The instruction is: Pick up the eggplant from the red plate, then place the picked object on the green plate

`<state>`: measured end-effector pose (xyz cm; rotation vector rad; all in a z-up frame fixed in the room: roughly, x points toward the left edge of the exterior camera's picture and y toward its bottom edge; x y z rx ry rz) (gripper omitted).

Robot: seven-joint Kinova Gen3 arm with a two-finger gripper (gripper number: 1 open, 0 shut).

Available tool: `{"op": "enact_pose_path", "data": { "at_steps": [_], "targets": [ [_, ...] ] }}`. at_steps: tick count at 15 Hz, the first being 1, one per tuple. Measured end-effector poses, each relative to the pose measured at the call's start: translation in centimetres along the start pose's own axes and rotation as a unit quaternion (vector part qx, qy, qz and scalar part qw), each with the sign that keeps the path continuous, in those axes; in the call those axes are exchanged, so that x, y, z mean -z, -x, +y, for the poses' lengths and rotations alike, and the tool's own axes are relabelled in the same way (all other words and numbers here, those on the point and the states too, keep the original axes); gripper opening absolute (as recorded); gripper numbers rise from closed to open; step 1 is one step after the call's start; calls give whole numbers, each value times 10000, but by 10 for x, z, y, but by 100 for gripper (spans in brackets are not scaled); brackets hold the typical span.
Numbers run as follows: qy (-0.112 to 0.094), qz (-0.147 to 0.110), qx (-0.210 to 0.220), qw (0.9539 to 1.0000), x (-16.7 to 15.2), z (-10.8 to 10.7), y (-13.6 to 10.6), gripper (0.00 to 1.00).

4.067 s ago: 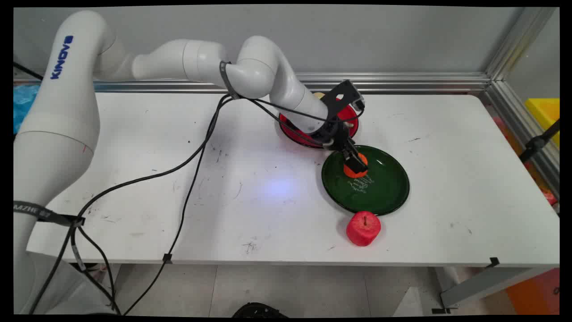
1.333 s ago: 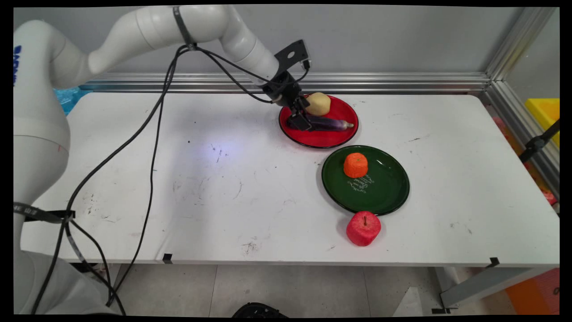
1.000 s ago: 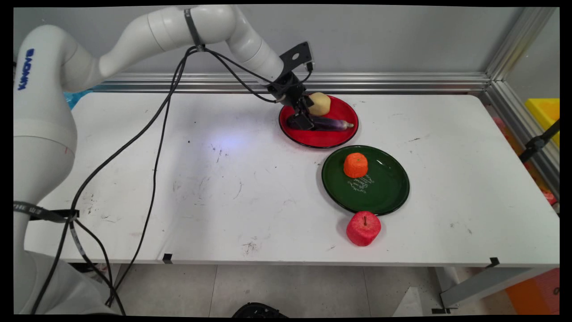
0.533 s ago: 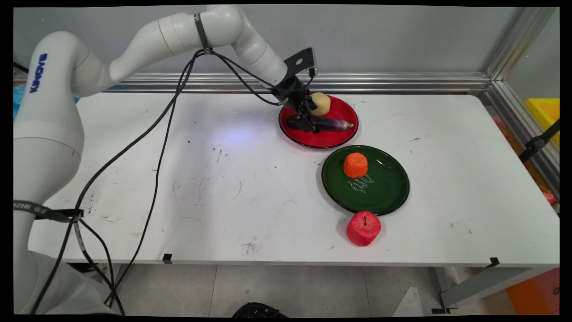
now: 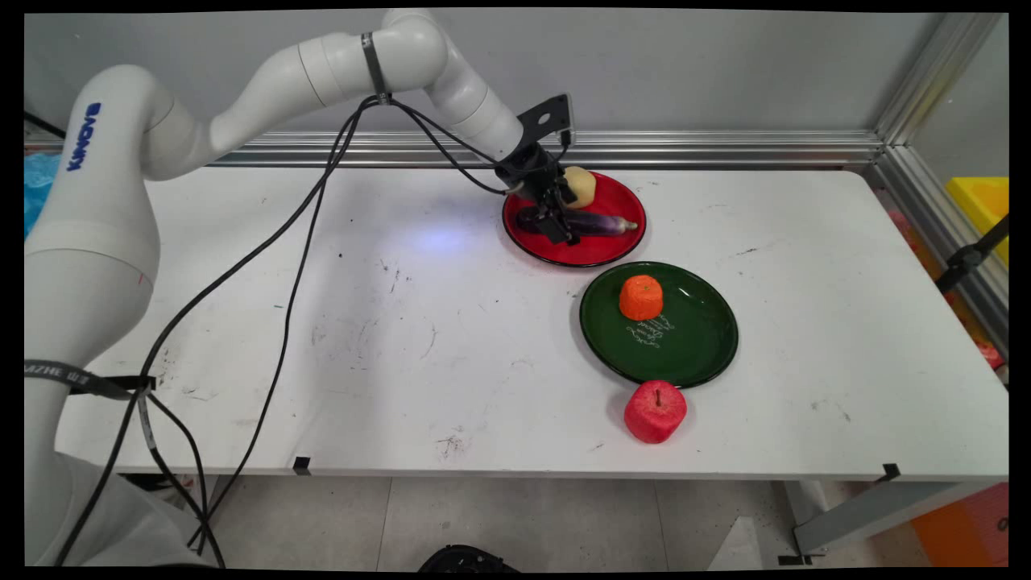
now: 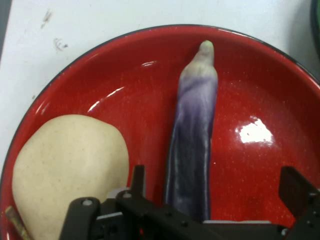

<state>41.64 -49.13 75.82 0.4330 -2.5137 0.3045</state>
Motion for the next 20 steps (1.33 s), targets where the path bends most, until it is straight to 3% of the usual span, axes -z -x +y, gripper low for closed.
{"op": "enact_pose_path", "data": {
  "at_steps": [7, 8, 20],
  "targets": [
    [20, 12, -39, 10000, -9, -3, 3, 100],
    [22, 15, -41, 10000, -9, -3, 4, 0],
    [4, 57, 1, 10000, -6, -4, 1, 0]
  ]
}}
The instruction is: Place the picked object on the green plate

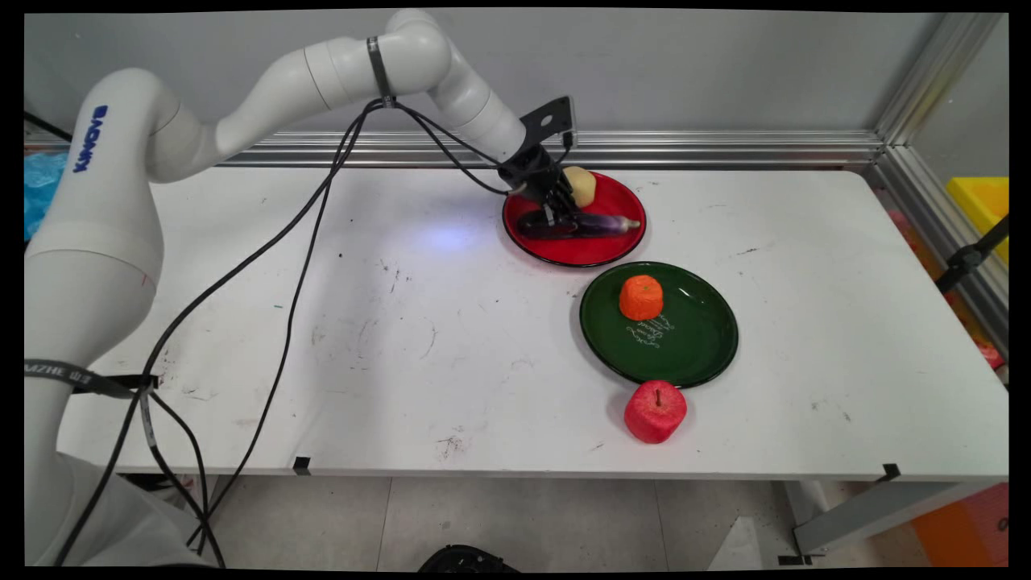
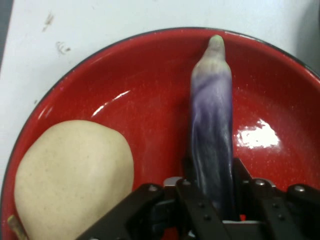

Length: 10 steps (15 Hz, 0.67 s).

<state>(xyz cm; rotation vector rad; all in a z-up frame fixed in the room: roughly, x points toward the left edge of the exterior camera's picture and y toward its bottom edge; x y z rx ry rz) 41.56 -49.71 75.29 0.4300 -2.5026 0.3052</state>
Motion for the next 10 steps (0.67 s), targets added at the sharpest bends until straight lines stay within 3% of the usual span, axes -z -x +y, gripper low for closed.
{"op": "enact_pose_path", "data": {
  "at_steps": [5, 10],
  "targets": [
    [-56, 82, 125, 9999, 14, 5, -15, 0],
    [7, 238, 352, 9991, 33, 29, -50, 0]
  ]
}}
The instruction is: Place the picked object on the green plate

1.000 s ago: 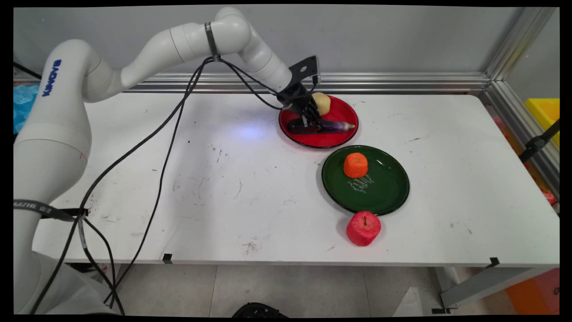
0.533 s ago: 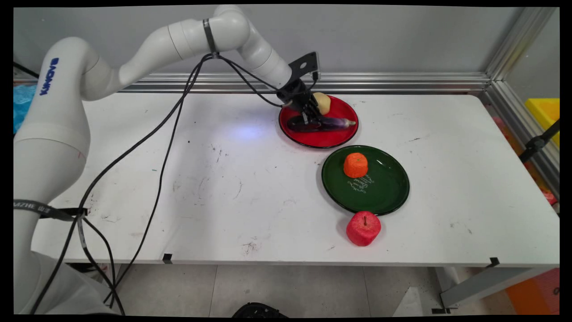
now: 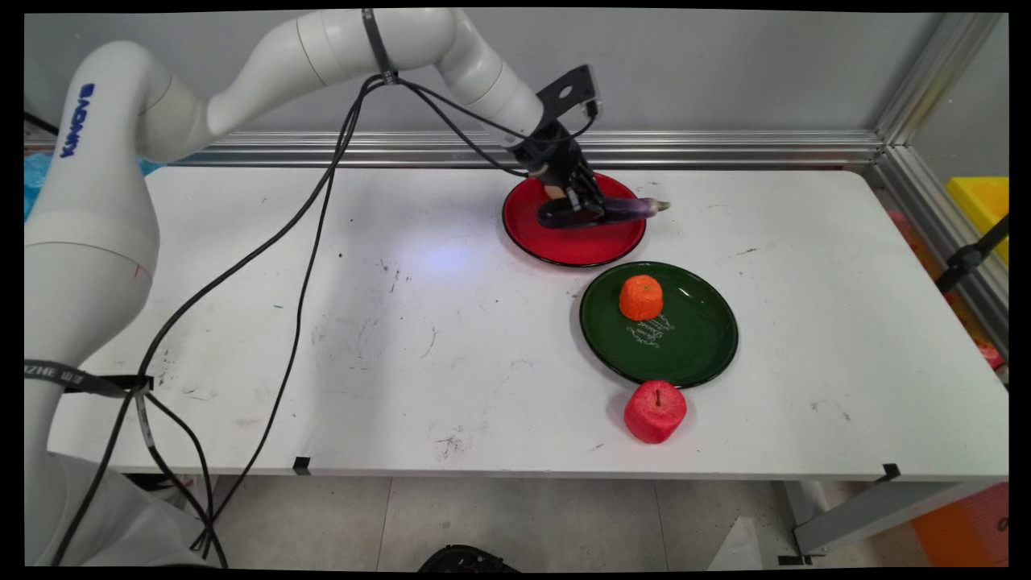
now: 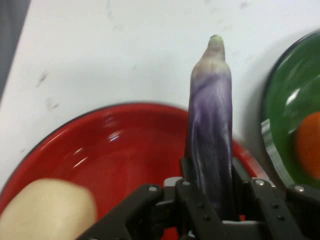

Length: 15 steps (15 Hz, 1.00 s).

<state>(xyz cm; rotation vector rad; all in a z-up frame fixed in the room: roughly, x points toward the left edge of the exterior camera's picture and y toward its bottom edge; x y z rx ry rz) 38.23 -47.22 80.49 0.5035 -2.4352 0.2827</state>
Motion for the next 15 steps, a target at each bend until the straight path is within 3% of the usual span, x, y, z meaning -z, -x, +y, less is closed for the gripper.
{"op": "enact_pose_path", "data": {
  "at_steps": [7, 15],
  "targets": [
    [236, 191, 372, 9988, 14, 54, -46, 0],
    [334, 221, 531, 9978, 13, 110, -62, 0]
  ]
}}
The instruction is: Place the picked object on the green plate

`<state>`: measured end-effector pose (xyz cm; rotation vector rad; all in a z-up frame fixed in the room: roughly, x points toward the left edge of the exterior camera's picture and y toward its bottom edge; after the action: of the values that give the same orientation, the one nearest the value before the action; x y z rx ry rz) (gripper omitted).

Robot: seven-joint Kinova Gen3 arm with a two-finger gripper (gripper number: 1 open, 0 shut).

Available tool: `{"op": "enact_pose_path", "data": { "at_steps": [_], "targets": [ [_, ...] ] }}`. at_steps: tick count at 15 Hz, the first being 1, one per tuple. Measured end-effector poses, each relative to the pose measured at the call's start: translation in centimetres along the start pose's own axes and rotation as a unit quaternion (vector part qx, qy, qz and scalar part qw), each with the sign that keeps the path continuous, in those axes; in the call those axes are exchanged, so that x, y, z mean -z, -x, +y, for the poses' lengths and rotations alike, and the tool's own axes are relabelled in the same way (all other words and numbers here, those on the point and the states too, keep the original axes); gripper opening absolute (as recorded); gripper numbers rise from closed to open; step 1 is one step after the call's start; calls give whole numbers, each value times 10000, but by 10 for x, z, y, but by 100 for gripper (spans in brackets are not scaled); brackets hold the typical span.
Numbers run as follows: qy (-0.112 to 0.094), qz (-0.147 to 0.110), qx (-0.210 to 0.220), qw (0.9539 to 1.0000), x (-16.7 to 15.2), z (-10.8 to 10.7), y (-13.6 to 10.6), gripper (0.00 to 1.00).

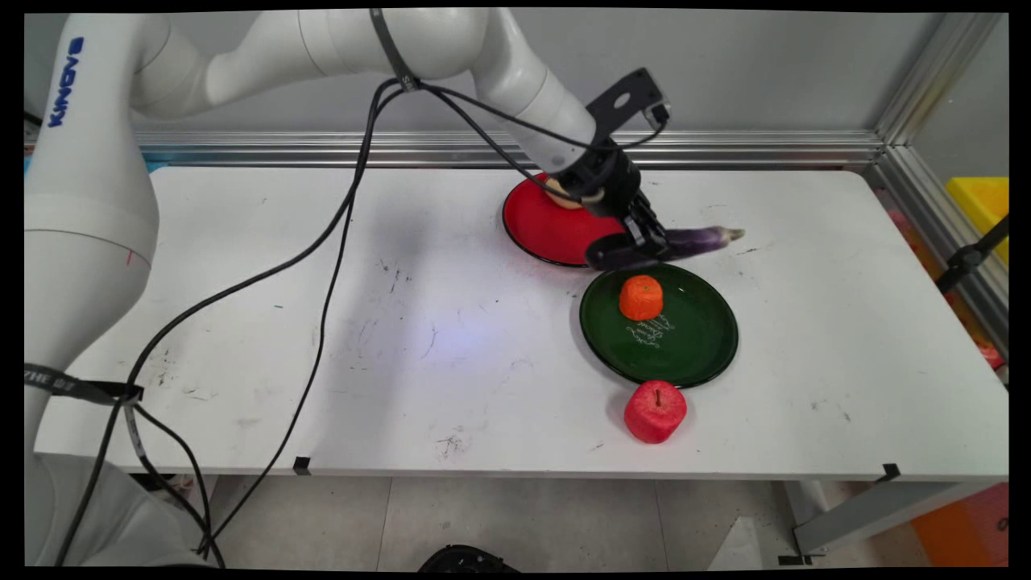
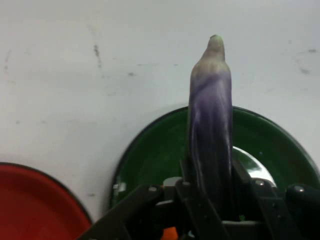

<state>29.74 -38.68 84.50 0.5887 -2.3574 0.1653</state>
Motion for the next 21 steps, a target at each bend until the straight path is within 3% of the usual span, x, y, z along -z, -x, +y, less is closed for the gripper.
{"op": "enact_pose_path", "data": {
  "at_steps": [9, 21],
  "targets": [
    [0, 0, 67, 10000, -21, 49, 17, 0],
    [-77, 97, 7, 9999, -57, 66, 39, 0]
  ]
}}
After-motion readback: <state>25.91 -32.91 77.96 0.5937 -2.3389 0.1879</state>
